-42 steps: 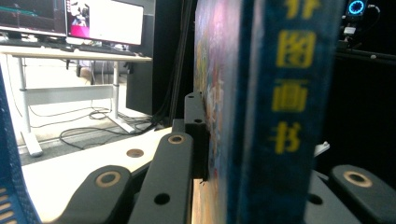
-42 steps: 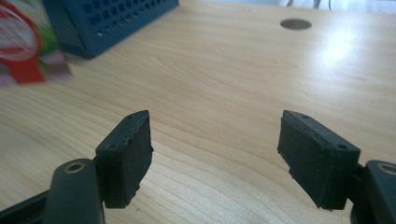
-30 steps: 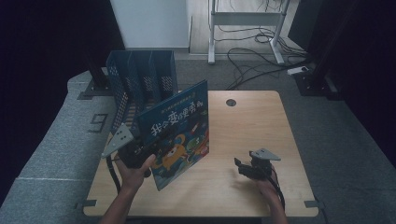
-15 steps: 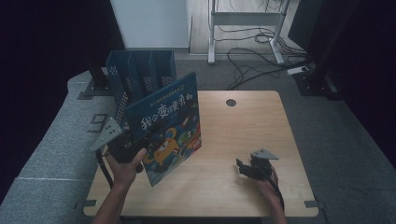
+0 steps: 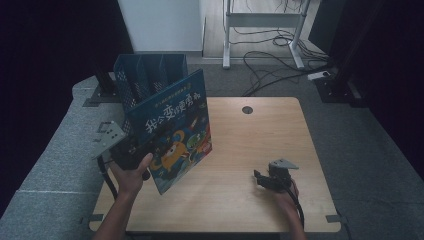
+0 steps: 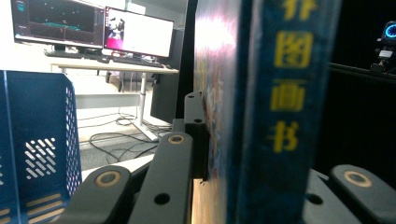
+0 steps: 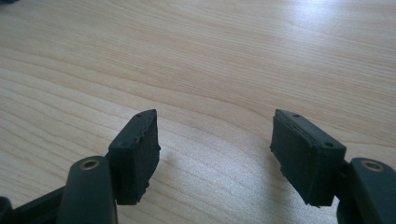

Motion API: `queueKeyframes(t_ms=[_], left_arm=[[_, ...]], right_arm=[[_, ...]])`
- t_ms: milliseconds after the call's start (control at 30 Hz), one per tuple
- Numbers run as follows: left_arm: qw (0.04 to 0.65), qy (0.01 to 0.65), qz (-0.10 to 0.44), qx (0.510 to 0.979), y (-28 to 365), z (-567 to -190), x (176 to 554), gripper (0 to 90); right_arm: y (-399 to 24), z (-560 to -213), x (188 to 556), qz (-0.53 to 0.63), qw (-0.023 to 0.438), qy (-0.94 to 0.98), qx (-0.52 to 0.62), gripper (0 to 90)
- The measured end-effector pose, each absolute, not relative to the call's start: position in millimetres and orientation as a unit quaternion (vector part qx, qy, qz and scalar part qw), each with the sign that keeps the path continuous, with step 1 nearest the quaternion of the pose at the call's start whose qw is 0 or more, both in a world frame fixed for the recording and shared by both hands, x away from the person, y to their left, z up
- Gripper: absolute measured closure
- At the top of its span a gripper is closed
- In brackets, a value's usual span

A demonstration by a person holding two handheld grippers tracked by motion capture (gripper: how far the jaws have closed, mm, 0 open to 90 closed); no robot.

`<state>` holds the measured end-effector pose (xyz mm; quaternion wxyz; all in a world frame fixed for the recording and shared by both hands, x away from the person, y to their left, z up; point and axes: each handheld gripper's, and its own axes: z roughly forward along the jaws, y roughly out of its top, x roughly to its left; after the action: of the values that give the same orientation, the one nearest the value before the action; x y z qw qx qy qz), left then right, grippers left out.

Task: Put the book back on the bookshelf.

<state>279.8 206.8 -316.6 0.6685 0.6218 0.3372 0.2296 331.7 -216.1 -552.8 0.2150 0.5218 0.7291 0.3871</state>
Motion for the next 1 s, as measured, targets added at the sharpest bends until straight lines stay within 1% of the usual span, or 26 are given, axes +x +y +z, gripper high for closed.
queueKeyframes(t_ms=[1000], left_arm=[[0.656,0.373,0.274,0.596,236,-300,310,82.3]], right_arm=[[-215,-554,334,0.380,0.200,0.736,0.523,30.8]])
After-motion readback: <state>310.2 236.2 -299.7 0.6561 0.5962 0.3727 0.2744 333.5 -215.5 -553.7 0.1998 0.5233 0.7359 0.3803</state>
